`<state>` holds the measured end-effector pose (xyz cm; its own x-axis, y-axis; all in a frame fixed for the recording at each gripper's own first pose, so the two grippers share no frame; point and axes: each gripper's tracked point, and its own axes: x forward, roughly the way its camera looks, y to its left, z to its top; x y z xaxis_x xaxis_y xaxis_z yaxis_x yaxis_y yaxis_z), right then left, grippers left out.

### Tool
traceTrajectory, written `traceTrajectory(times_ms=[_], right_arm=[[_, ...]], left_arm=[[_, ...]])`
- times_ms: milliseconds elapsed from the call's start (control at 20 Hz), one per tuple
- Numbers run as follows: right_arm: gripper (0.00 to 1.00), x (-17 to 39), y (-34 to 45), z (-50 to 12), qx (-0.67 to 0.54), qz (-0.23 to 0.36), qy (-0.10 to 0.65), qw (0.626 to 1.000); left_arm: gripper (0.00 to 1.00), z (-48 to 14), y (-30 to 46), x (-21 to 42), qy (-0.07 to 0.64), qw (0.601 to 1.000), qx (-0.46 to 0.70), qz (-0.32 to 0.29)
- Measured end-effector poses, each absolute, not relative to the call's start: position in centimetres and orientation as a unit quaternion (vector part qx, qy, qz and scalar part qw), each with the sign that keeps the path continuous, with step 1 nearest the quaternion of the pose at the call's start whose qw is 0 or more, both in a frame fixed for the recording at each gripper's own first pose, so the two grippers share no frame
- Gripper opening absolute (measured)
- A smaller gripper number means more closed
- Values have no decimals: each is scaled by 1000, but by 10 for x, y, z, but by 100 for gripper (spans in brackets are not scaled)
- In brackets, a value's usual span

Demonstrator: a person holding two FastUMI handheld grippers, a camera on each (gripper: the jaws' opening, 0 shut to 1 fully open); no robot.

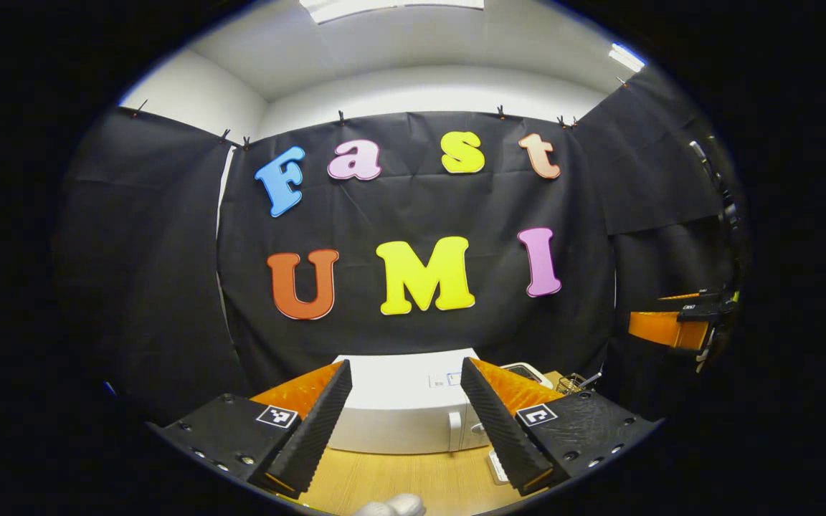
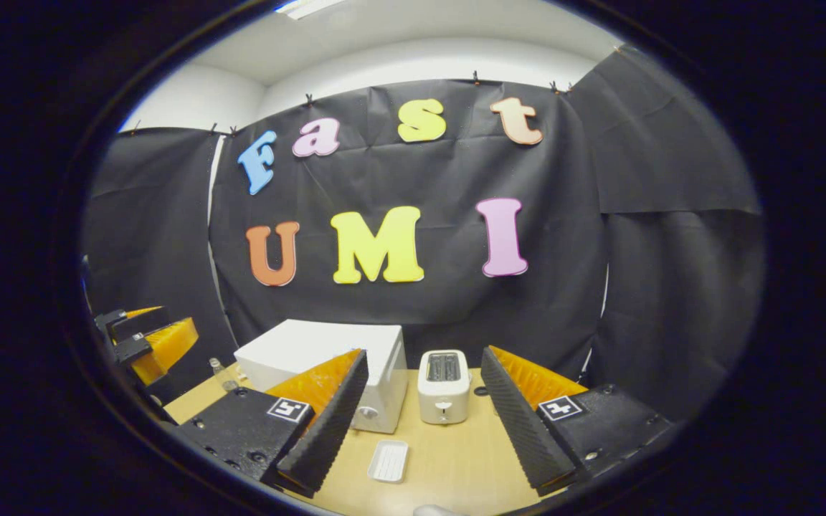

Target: Open the microwave oven with the left hand, put the food in, and close the microwave oven.

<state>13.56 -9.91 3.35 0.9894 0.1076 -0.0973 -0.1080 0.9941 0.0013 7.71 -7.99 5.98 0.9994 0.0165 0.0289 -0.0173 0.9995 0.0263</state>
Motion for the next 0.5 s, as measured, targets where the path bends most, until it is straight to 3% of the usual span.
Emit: traceTrajectory(times_ms=[50, 100, 150, 200, 250, 300, 350, 400, 450, 500], right_arm=[[100, 135, -98, 39, -7, 50, 43, 998], [100, 133, -97, 42, -14, 44, 43, 998], [90, 133, -96, 45, -16, 42, 37, 998], [100, 131, -95, 50, -14, 40, 35, 999], [100, 129, -92, 53, -10, 39, 32, 999], [91, 128, -91, 55, -8, 37, 31, 999], [100, 127, -89, 57, -10, 35, 29, 999], [90, 128, -90, 58, -11, 33, 29, 999], [91, 127, -89, 58, -12, 32, 29, 999], [100, 127, -88, 60, -10, 31, 29, 999]], left_arm=[[95, 62, -76, 76, -14, 1000, 15, 8], [95, 63, -74, 75, -16, 1000, 15, 6], [95, 66, -72, 75, -16, 1000, 14, 2], [95, 67, -68, 75, -17, 1000, 16, 3], [95, 68, -65, 76, -19, 1000, 21, 5], [95, 68, -62, 77, -20, 1000, 24, 6], [95, 69, -62, 77, -20, 1000, 22, 2], [95, 69, -61, 76, -18, 1000, 19, 0], [95, 70, -61, 75, -18, 1000, 16, -4], [95, 70, -61, 76, -20, 1000, 16, -5]])
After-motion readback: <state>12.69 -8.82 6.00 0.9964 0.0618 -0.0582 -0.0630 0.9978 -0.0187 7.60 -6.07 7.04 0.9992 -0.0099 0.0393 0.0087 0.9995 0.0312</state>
